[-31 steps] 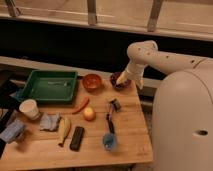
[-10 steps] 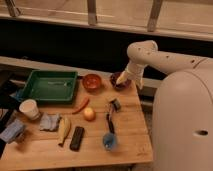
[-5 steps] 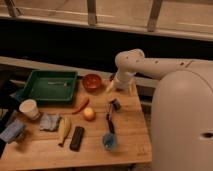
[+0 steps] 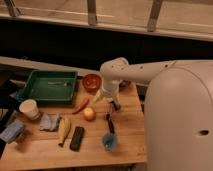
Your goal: Place eraser in red bowl
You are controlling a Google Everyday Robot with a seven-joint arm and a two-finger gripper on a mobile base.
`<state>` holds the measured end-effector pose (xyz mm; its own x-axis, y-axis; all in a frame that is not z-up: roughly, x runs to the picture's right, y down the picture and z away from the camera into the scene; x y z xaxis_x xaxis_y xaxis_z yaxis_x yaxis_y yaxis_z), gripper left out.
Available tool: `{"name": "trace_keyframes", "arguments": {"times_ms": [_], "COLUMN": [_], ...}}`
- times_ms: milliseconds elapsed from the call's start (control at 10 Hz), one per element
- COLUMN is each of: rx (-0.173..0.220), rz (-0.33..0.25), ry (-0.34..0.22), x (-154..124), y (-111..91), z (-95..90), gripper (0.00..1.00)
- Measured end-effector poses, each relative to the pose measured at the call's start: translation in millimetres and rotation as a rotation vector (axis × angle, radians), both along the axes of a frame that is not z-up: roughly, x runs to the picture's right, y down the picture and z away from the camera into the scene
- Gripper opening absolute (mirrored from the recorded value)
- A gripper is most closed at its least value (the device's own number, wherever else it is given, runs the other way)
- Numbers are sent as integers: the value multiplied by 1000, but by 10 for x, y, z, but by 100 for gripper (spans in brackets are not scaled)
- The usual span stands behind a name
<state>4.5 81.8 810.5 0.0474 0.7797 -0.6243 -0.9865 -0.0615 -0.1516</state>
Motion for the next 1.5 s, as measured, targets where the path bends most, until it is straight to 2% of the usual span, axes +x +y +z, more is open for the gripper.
{"name": "trace_keyframes", "arguments": {"times_ms": [100,200,700,900,1300,1500], "rx": [-4,-4,-7,-42,-112,-158], "rz": [-43,-62,-74,-113,-95,-84], "ry": [-29,-39,-40,-71,-131,-171], "x": [-105,-129,-131,-393,-752,-950], "y": [108,145,147,389,922,1175], "z": [-46,-56,-48,22,56,48], "gripper": [80,80,80,80,80,80]}}
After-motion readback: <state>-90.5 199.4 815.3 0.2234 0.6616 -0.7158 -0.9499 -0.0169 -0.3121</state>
